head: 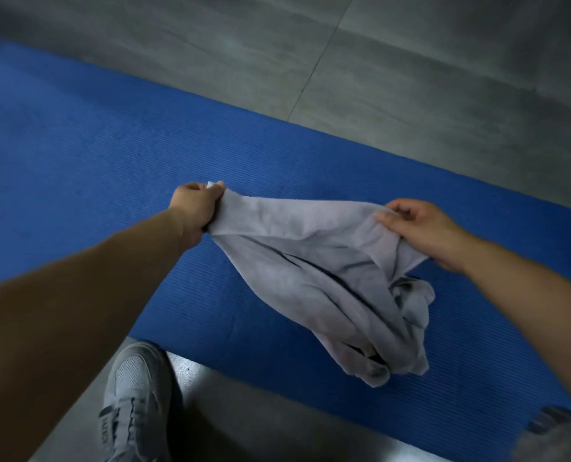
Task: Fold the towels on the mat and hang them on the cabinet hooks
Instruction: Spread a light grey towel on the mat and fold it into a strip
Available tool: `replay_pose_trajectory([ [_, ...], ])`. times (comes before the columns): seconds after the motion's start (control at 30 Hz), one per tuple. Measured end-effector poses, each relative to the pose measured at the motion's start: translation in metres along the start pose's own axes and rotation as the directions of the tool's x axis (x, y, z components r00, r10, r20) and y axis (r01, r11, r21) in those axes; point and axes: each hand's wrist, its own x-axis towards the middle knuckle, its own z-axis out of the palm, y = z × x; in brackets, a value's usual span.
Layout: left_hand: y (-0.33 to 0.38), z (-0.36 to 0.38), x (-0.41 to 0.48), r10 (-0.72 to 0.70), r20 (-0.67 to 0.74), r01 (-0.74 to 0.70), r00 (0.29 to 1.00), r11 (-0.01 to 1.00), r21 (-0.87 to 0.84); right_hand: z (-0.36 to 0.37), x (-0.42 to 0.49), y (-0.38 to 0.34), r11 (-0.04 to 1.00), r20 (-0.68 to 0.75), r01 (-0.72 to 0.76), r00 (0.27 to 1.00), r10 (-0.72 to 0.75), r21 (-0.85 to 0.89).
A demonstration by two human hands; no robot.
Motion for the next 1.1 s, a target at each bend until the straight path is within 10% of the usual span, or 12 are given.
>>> replay_pose_trajectory([
  [0.2, -0.005, -0.011, -0.005, -0.056, -0.066, 0.051, 0.996, 0.996, -0.072, -0.021, -0.001, 0.013, 0.892, 0.342, -0.229, 0.864, 0.37, -0.389],
  [0.4, 0.01, -0.036, -0.015, -0.029, -0.012, 0.028, 1.0, 0.997, -0.067, 0.001, 0.021, 0.026, 0.839, 0.26, -0.478, 0.871, 0.416, 0.26],
  [0.6, 0.012, -0.091, -0.028, -0.126, 0.086, 0.119, 0.988, 0.989, 0.087, 0.043, 0.052, -0.015, 0.791, 0.114, -0.304, 0.951, 0.288, 0.531],
  [1.1, -0.134, -0.182, -0.005, -0.27, 0.119, 0.29, 0.955, 0.783, -0.55, 0.19, 0.138, -0.155, 0.972, -0.13, 0.196, 0.968, -0.213, -0.133],
])
